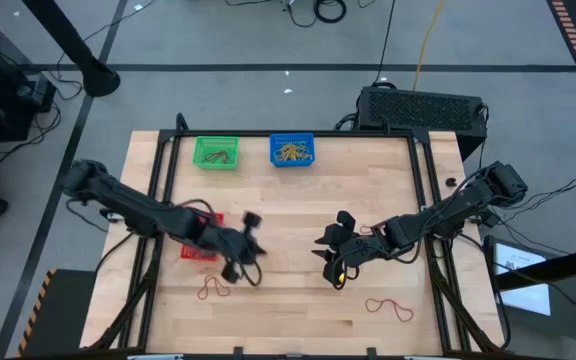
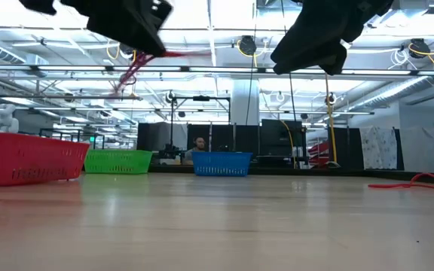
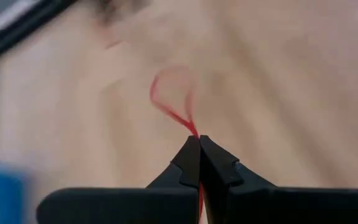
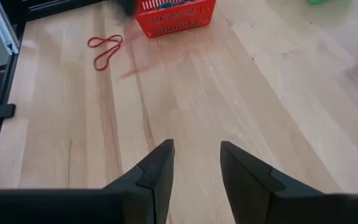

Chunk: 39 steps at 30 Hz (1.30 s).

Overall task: Sort rubber bands into baskets
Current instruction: Put the red rubber band into the green bin

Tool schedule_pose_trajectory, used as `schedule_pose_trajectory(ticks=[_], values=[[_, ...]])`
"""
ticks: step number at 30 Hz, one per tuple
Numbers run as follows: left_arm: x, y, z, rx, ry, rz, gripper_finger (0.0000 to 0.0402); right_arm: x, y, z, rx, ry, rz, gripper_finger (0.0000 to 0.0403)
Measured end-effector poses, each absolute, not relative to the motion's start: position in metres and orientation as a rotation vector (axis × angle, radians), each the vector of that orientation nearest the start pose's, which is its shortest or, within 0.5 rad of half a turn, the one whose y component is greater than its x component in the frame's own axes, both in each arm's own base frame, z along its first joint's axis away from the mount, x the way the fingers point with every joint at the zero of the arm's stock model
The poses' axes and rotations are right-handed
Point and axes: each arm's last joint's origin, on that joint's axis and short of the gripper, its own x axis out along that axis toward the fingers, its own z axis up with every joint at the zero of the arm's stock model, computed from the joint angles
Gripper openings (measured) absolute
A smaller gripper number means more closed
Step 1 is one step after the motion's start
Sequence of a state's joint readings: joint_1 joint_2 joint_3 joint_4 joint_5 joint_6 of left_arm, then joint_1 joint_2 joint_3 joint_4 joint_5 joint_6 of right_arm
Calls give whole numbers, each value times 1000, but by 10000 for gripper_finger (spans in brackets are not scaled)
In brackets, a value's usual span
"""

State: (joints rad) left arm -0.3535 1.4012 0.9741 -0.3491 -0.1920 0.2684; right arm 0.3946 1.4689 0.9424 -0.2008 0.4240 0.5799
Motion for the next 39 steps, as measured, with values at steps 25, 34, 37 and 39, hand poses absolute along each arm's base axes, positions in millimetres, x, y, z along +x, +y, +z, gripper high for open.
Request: schedule_pose_trajectory(ticks=[25,34,37,39], values=[[172,101,245,437,1145,543,0,287,105,233,265,605,-264,123],[170,147,231,361,1119,546,0,287,105,233,291,605,-269,123],[171,159,222,356,1155,544,0,287,105,233,291,605,-269,123],[172,166,215,354,1182,541,0,287,105,233,290,606,-269,123]])
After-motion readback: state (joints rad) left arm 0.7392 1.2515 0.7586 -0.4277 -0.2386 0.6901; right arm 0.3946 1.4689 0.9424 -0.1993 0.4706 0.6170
